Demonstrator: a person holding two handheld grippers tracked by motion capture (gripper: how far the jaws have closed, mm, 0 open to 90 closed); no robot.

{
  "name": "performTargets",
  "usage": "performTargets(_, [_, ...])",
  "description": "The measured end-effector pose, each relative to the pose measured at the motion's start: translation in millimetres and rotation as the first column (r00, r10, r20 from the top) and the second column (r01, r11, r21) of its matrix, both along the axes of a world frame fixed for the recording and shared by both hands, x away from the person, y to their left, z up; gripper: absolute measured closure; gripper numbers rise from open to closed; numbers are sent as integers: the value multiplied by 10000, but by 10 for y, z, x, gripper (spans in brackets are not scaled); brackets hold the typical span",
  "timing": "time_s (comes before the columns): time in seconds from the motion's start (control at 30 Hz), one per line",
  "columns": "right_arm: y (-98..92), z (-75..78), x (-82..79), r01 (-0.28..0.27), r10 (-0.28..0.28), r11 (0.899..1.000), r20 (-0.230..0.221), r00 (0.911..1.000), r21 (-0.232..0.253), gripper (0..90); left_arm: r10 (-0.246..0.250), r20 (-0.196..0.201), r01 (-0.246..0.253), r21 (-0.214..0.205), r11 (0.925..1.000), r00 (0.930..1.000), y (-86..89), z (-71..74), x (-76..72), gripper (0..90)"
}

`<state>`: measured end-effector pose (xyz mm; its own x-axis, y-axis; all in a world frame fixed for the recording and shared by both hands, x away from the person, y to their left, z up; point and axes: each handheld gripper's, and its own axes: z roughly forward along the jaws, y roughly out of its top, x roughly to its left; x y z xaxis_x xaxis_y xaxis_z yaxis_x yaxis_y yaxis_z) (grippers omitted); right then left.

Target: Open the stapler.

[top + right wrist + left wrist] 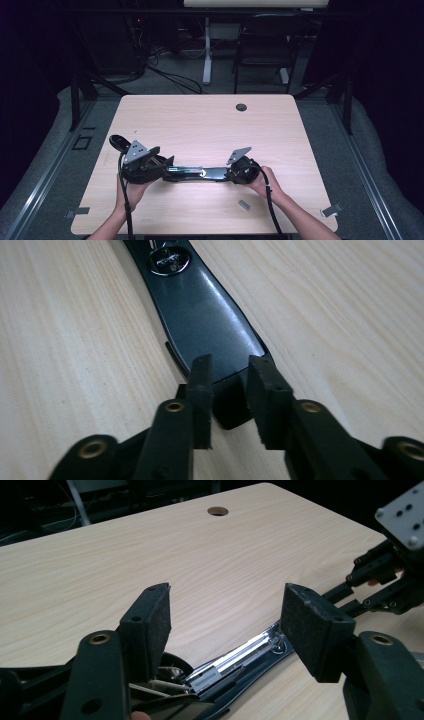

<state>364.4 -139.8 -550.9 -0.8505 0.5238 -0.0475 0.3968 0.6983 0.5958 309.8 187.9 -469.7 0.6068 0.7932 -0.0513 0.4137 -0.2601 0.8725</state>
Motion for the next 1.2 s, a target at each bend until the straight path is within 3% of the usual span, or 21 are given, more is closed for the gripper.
performTargets(0.07, [-19, 37, 26, 39, -37, 10000, -351, 9994, 42, 660, -167, -166, 167, -1, 9999, 9997, 8, -15, -14, 352])
performTargets(0.17, [-26, 86, 36, 337, -329, 9993, -565, 9979, 134, 512, -459, -499, 462, 36, 9989, 9977, 10, -42, -30, 310])
performTargets(0.27, [-32, 152, 44, 438, -459, 9987, -811, 9957, -273, 352, -792, -844, 815, 236, 9964, 9933, -3, -66, -51, 273])
performTargets(0.37, [-59, 207, 29, 481, -534, 9968, -835, 9951, -635, 257, -1075, -1303, 1139, 425, 9926, 9856, -11, -90, -67, 222])
performTargets(0.4, [-69, 210, 17, 626, -667, 9968, -874, 9939, -490, 229, -1148, -1459, 1227, 468, 9913, 9826, -10, -103, -68, 205])
performTargets(0.47, [-111, 249, 12, 805, -867, 9940, -851, 9926, -737, 126, -1218, -1756, 1329, 527, 9897, 9769, 4, -131, -72, 174])
performTargets(0.6, [-211, 317, -2, 1081, -1150, 9916, -1020, 9881, -711, 75, -1107, -1990, 1252, 615, 9902, 9737, 65, -165, -95, 142])
performTargets(0.73, [-295, 388, -20, 1341, -1398, 9893, -1112, 9839, -572, 37, -719, -1652, 851, 738, 9936, 9836, 142, -149, -139, 125])
performTargets(0.83, [-319, 421, -29, 1415, -1454, 9891, -1181, 9823, -402, 60, -618, -1688, 754, 756, 9943, 9837, 179, -154, -147, 117])
performTargets(0.93, [-323, 441, -35, 1338, -1363, 9906, -1451, 9800, -272, 60, -540, -1846, 709, 864, 9937, 9813, 213, -170, -151, 106])
performTargets(1.07, [-313, 440, -51, 1367, -1414, 9898, -1616, 9767, -402, 0, -421, -2175, 647, 978, 9931, 9752, 246, -200, -141, 80])
performTargets(1.2, [-328, 424, -119, 1434, -1500, 9884, -1712, 9738, -500, 0, -235, -2301, 486, 1040, 9934, 9729, 266, -215, -130, 58])
